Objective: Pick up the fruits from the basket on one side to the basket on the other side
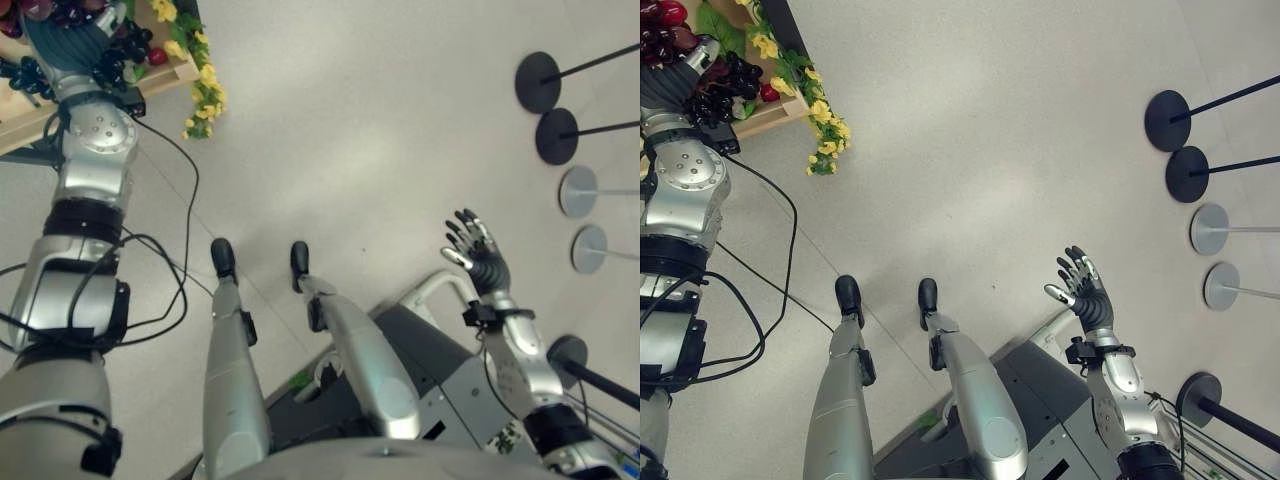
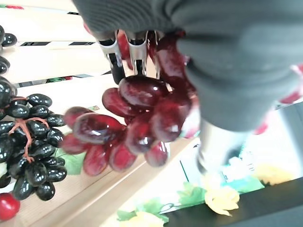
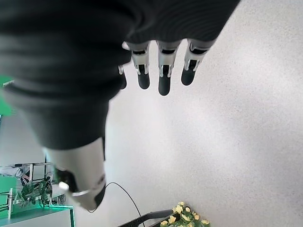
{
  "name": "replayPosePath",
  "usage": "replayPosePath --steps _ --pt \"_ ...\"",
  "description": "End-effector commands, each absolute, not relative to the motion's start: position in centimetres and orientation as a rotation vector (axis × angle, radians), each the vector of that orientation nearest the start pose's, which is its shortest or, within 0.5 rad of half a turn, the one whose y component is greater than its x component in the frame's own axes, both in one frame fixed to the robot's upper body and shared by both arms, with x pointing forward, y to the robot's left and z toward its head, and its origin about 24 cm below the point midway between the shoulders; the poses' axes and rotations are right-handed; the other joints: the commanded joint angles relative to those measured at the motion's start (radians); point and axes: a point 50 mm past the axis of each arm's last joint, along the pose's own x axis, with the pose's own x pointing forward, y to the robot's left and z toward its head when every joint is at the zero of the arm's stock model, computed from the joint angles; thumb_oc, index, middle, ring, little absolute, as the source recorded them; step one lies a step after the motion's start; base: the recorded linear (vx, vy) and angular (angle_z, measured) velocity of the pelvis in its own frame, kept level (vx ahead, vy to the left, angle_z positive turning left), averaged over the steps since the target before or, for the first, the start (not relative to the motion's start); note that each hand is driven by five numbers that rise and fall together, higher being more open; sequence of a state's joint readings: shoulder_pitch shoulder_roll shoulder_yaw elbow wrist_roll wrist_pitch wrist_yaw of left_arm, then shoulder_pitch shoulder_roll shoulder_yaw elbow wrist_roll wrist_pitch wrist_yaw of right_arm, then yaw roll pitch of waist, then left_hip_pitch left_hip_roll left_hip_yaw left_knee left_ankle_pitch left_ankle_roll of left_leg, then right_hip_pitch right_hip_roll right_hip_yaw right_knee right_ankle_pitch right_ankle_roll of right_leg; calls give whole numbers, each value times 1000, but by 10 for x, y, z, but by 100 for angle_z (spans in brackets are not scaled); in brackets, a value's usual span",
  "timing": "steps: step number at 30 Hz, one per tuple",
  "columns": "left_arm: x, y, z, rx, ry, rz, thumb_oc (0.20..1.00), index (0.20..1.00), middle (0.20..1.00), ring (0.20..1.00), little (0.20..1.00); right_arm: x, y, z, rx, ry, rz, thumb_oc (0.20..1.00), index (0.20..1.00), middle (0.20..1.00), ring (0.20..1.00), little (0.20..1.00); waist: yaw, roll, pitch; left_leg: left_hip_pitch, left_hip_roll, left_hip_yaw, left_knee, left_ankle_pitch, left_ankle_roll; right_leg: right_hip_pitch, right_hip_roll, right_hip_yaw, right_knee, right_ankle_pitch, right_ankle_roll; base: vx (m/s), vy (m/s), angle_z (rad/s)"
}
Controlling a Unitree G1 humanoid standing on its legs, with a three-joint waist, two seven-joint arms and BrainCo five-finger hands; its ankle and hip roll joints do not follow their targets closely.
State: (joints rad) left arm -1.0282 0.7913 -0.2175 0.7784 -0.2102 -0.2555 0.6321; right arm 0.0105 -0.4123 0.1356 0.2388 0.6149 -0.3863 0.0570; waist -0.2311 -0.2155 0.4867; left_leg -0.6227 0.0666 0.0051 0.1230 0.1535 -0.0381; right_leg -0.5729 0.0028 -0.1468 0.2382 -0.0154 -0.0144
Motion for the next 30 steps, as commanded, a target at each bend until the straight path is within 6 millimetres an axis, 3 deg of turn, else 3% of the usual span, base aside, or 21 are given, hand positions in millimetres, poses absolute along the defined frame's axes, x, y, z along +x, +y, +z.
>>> replayPosePath --steps 1,18,21,30 --pt "345 303 332 403 -822 792 1000 1000 1000 1000 1000 231 -230 41 188 -165 16 1000 1000 1000 1000 1000 10 -61 -59 29 45 -1 122 -106 -20 25 -16 25 15 -16 87 0 0 0" --pt "351 300 328 405 -773 775 1000 1000 1000 1000 1000 231 -231 40 180 -149 15 1000 1000 1000 1000 1000 19 -61 -57 37 41 -10 101 -95 -22 31 -19 14 4 -11 87 0 0 0" --pt "364 296 319 333 -670 701 1000 1000 1000 1000 1000 232 -234 40 172 -141 6 1000 1000 1000 1000 1000 20 -51 -52 36 38 -13 105 -94 -19 34 -21 13 3 -9 87 0 0 0" --pt "386 289 339 280 -477 538 1000 1000 1000 1000 1000 235 -240 39 179 -112 -13 1000 1000 1000 1000 1000 19 -19 -38 24 26 -24 112 -91 -15 36 -26 8 6 -7 88 -2 1 1"
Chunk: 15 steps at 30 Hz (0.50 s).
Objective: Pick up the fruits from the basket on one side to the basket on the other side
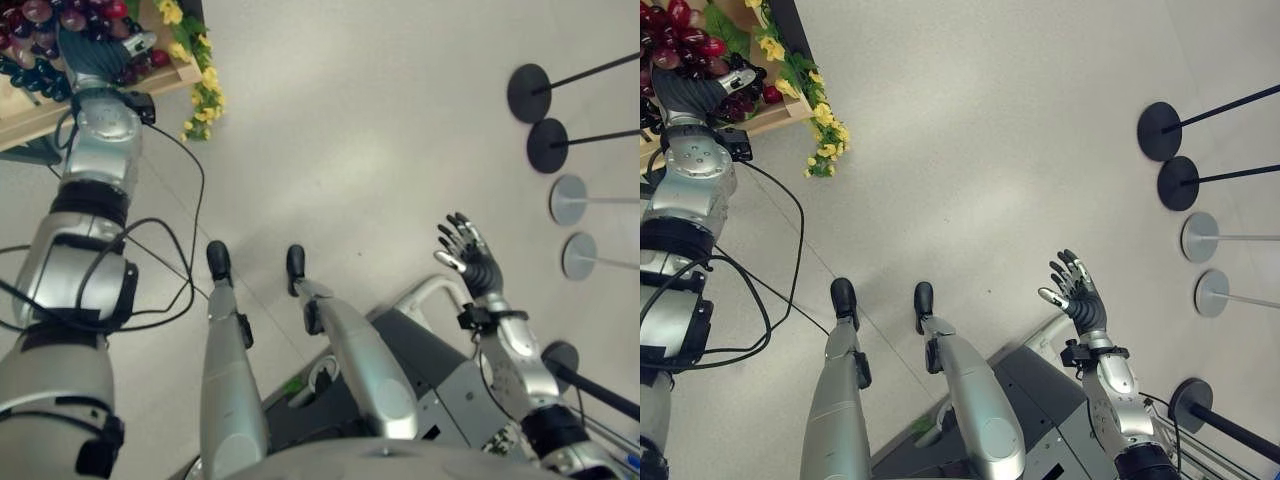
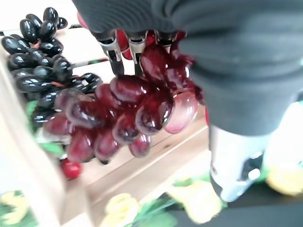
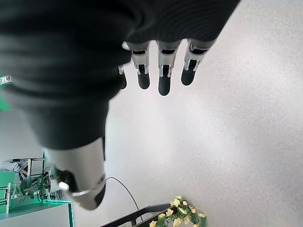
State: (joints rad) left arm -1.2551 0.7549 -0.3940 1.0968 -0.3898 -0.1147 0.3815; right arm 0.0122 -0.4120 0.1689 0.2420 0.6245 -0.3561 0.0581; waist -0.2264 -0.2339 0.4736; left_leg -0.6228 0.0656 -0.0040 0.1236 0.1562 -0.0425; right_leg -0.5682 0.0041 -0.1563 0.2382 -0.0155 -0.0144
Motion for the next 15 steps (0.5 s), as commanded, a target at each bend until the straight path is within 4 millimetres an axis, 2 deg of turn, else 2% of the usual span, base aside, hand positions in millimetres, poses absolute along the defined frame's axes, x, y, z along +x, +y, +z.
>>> replayPosePath --steps 1,4,5,12,15 --pt "386 292 342 264 -460 541 1000 1000 1000 1000 1000 235 -239 37 184 -106 -15 1000 1000 1000 1000 1000 14 2 -24 25 27 -16 111 -93 -11 31 -28 17 6 -7 89 -3 -9 3" --pt "385 288 358 243 -474 518 1000 1000 1000 1000 1000 237 -238 37 194 -102 -12 1000 1000 1000 1000 1000 15 3 -19 29 25 -19 108 -92 -12 33 -27 16 7 -7 89 0 0 0" --pt "385 292 354 180 -456 510 1000 1000 1000 1000 1000 237 -238 37 202 -100 -13 1000 1000 1000 1000 1000 15 1 -19 30 24 -19 108 -92 -12 34 -27 16 7 -8 89 -1 -6 3" --pt "384 300 355 172 -423 521 1000 1000 1000 1000 1000 238 -237 35 216 -87 -11 1000 1000 1000 1000 1000 15 -3 -19 35 24 -19 105 -91 -13 36 -26 16 7 -7 88 0 0 0" --pt "382 311 348 167 -377 543 1000 1000 1000 1000 1000 238 -237 34 223 -82 -6 1000 1000 1000 1000 1000 18 -5 -15 36 26 -19 105 -90 -14 36 -27 15 10 -8 89 0 0 0"
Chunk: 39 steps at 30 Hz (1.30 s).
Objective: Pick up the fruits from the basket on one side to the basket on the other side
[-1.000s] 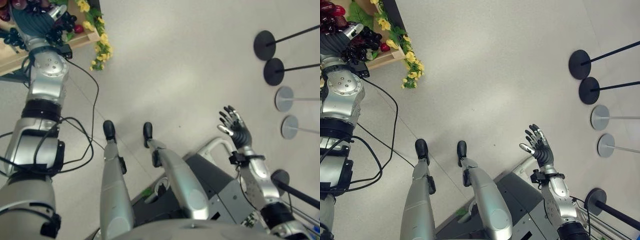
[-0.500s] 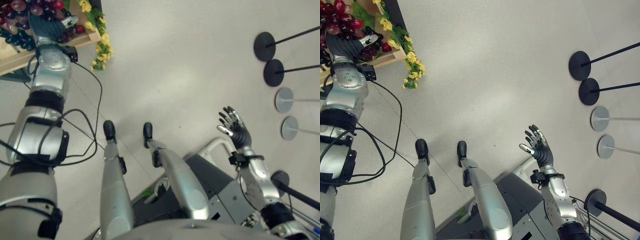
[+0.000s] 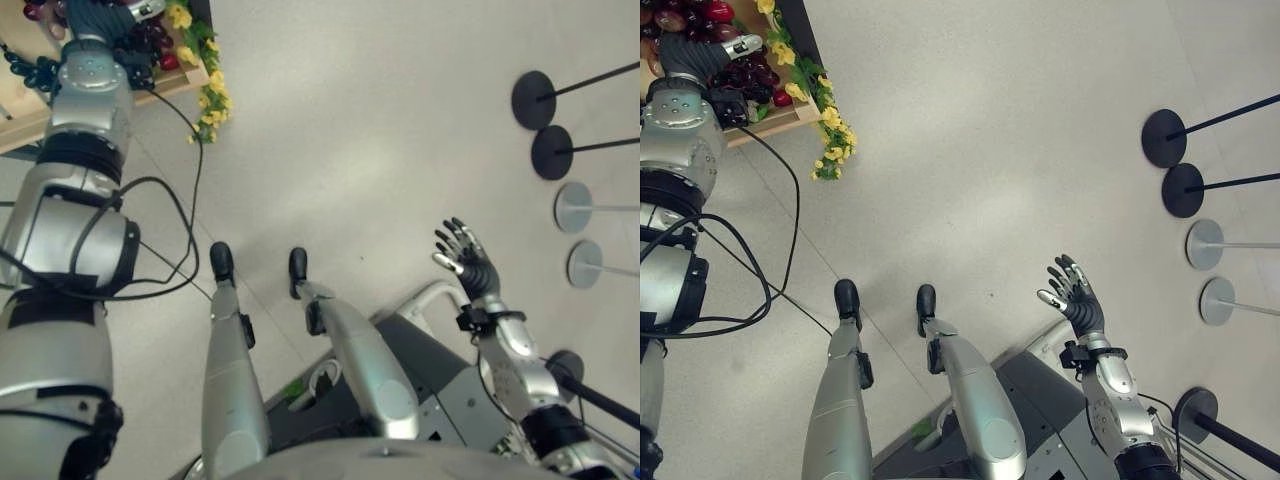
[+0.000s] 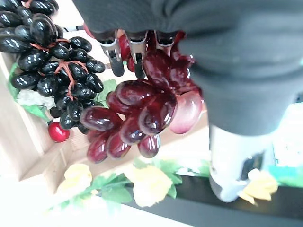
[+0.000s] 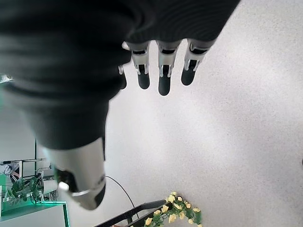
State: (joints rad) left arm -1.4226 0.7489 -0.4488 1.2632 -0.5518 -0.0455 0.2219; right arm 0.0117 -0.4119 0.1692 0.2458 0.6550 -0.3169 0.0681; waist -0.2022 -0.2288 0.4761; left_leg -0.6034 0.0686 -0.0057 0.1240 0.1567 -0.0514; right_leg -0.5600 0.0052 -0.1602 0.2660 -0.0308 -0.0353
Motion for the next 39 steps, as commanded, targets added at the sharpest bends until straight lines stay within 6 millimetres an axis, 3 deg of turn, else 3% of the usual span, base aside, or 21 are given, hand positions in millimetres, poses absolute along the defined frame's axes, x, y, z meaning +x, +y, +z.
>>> replayPosePath --steps 1,10,12,13,14,17,22,27,28,30,33,39 --pt "382 310 350 168 -380 545 1000 1000 1000 1000 1000 238 -237 34 220 -81 -5 1000 1000 1000 1000 1000 -6 -11 -17 16 24 -17 103 -89 -5 28 -28 18 -19 8 110 0 0 0" --pt "378 323 344 210 -320 577 1000 1000 1000 1000 1000 236 -238 33 225 -72 4 1000 1000 1000 1000 1000 -1 -14 -15 10 23 -22 104 -85 -5 25 -30 14 -16 9 110 0 0 0" --pt "378 325 341 162 -322 560 1000 1000 1000 1000 1000 237 -238 34 227 -74 5 1000 1000 1000 1000 1000 3 -13 -13 9 21 -24 105 -84 -5 26 -31 14 -18 9 110 0 0 0" --pt "381 320 338 -62 -370 497 1000 1000 1000 1000 1000 237 -238 33 243 -70 -2 1000 1000 1000 1000 1000 3 -10 -13 10 20 -26 105 -87 -5 27 -31 14 -18 8 110 0 0 0" --pt "383 312 342 -152 -413 449 1000 1000 1000 1000 1000 237 -237 32 254 -66 -6 1000 1000 1000 1000 1000 2 -9 -12 10 20 -26 104 -88 -5 27 -32 14 -18 9 110 0 0 0" --pt "383 310 341 -183 -447 432 1000 1000 1000 1000 1000 236 -235 31 244 -61 -5 1000 1000 1000 1000 1000 5 -7 -10 12 19 -26 105 -90 -6 28 -33 14 -17 10 110 -6 14 8" --pt "380 323 328 -209 -410 488 1000 1000 1000 1000 1000 235 -241 33 211 -62 -11 1000 1000 1000 1000 1000 5 -8 -5 17 19 -25 107 -91 -5 31 -33 14 -12 9 110 -3 7 3" --pt "380 318 341 -137 -430 495 1000 1000 1000 1000 1000 234 -243 35 199 -69 -9 1000 1000 1000 1000 1000 6 -7 -2 19 19 -24 108 -89 -6 31 -36 13 -12 10 110 0 0 0" --pt "375 321 351 -76 -470 561 1000 1000 1000 1000 1000 234 -242 35 185 -73 3 1000 1000 1000 1000 1000 6 -9 -2 17 18 -23 108 -88 -6 31 -37 12 -13 10 110 0 0 0" --pt "374 330 338 67 -397 610 1000 1000 1000 1000 1000 234 -242 38 177 -87 15 1000 1000 1000 1000 1000 5 -9 -1 16 18 -23 106 -85 -5 30 -37 11 -15 13 111 0 0 0" --pt "372 352 296 154 -205 637 1000 1000 1000 1000 1000 236 -241 40 187 -92 19 1000 1000 1000 1000 1000 10 -8 5 11 17 -22 111 -86 -3 29 -37 10 -15 13 110 0 0 0" --pt "379 344 274 98 -154 559 1000 1000 1000 1000 1000 236 -237 35 220 -75 26 1000 1000 1000 1000 1000 9 -6 4 11 18 -19 115 -92 -1 27 -37 20 -17 15 109 0 0 0"
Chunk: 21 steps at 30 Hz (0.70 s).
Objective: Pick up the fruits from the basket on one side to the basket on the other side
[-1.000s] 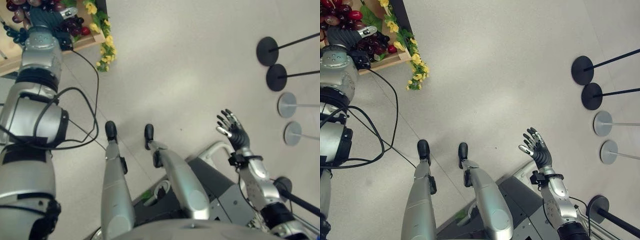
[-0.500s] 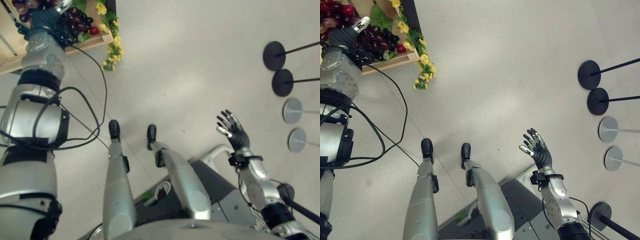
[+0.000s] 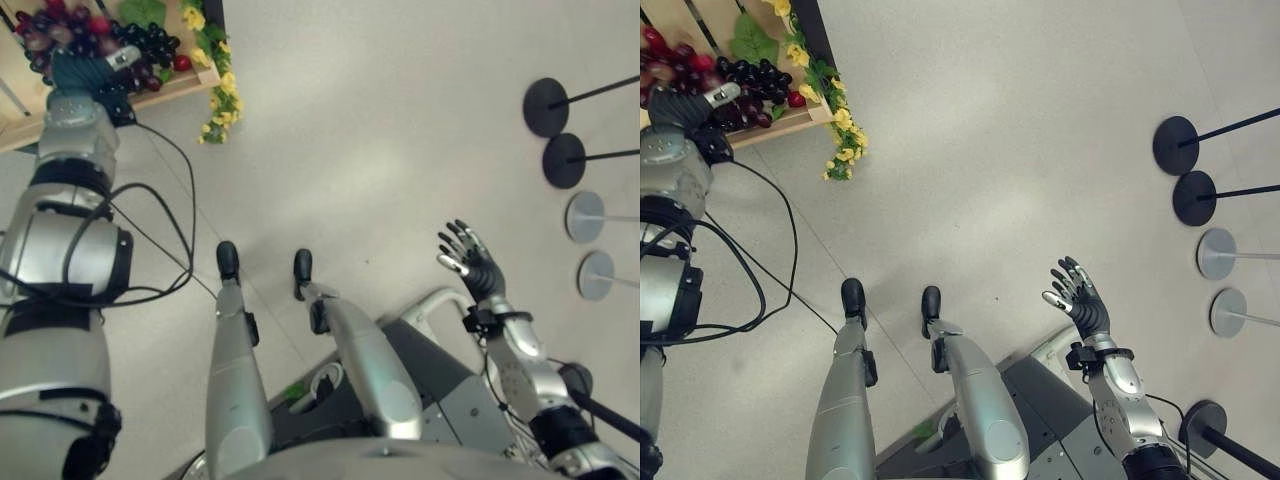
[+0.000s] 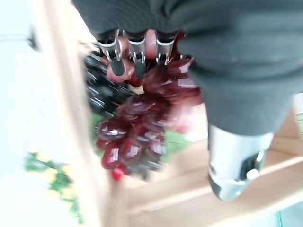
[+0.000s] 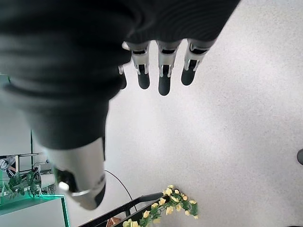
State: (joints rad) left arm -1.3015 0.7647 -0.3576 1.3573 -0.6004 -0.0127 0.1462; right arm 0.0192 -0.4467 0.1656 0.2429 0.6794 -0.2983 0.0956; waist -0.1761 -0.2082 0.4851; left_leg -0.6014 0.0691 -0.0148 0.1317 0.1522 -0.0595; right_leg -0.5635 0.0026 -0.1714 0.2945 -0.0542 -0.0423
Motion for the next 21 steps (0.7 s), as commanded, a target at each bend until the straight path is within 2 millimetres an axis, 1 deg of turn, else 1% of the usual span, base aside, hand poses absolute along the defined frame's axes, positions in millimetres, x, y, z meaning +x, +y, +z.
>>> replayPosePath --steps 1,4,6,8,9,10,12,13,14,16,17,18,19,20,21 --pt "380 343 274 71 -157 553 1000 1000 1000 1000 1000 236 -237 35 225 -75 22 1000 1000 1000 1000 1000 -20 -28 -6 10 18 -9 108 -88 7 31 -34 33 -45 38 116 0 0 0" --pt "380 343 272 26 -163 547 1000 1000 1000 1000 1000 236 -238 34 227 -73 21 1000 1000 1000 1000 1000 -21 -29 -6 15 19 -9 107 -90 7 33 -32 37 -46 39 116 0 0 0" --pt "381 342 270 -64 -187 533 1000 1000 1000 1000 1000 236 -238 33 228 -69 15 1000 1000 1000 1000 1000 -21 -29 -7 18 20 -6 106 -92 7 34 -33 40 -48 39 117 0 0 0" --pt "384 333 272 -209 -251 499 1000 1000 1000 1000 1000 235 -237 33 237 -69 14 1000 1000 1000 1000 1000 -21 -27 -7 18 18 -6 105 -94 7 37 -33 40 -49 39 116 0 0 0" --pt "384 333 271 -230 -264 491 1000 1000 1000 1000 1000 235 -237 34 232 -72 13 1000 1000 1000 1000 1000 -21 -25 -8 20 18 -6 105 -94 7 38 -33 39 -49 39 117 0 0 0" --pt "385 331 271 -289 -294 479 1000 1000 1000 1000 1000 235 -237 34 233 -75 11 1000 1000 1000 1000 1000 -20 -25 -7 20 16 -6 105 -95 7 38 -33 40 -48 39 117 0 0 0" --pt "386 326 264 -431 -330 445 1000 1000 1000 1000 1000 235 -236 34 238 -77 2 1000 1000 1000 1000 1000 -17 -23 -5 23 15 -5 106 -98 8 39 -34 41 -47 38 117 -2 5 -2" --pt "387 322 262 -506 -357 426 1000 1000 1000 1000 1000 235 -236 34 237 -78 1 1000 1000 1000 1000 1000 -17 -22 -4 24 14 -5 107 -100 7 39 -34 40 -46 37 116 -2 3 -4" --pt "388 314 259 -614 -393 389 1000 1000 1000 1000 1000 234 -235 33 245 -79 -8 1000 1000 1000 1000 1000 -15 -20 -4 25 14 -6 106 -100 7 40 -35 40 -46 37 116 -4 14 -5" --pt "387 307 255 -720 -447 358 1000 1000 1000 1000 1000 234 -236 34 246 -84 -20 1000 1000 1000 1000 1000 -11 -19 -1 27 12 -6 106 -100 6 41 -36 39 -45 38 116 -3 5 -2" --pt "387 295 251 -870 -492 310 1000 1000 1000 1000 1000 234 -235 34 252 -84 -25 1000 1000 1000 1000 1000 -9 -19 0 28 10 -6 105 -100 6 41 -36 39 -46 38 116 0 0 0" --pt "385 294 248 -907 -508 304 1000 1000 1000 1000 1000 234 -236 35 250 -88 -32 1000 1000 1000 1000 1000 -5 -20 2 28 10 -6 104 -99 5 41 -36 38 -48 39 115 0 0 0" --pt "384 294 240 -964 -505 330 1000 1000 1000 1000 1000 234 -236 36 241 -93 -29 1000 1000 1000 1000 1000 -4 -21 3 28 9 -6 105 -99 5 41 -35 39 -48 39 115 0 0 0" --pt "384 284 237 -1083 -534 299 1000 1000 1000 1000 1000 234 -236 37 241 -95 -34 1000 1000 1000 1000 1000 -4 -20 3 28 8 -6 104 -99 5 41 -35 39 -47 39 115 0 0 0" --pt "384 282 237 -1083 -532 303 1000 1000 1000 1000 1000 234 -236 37 240 -96 -35 1000 1000 1000 1000 1000 -3 -21 4 29 7 -6 104 -98 6 41 -35 38 -47 39 114 0 0 0"
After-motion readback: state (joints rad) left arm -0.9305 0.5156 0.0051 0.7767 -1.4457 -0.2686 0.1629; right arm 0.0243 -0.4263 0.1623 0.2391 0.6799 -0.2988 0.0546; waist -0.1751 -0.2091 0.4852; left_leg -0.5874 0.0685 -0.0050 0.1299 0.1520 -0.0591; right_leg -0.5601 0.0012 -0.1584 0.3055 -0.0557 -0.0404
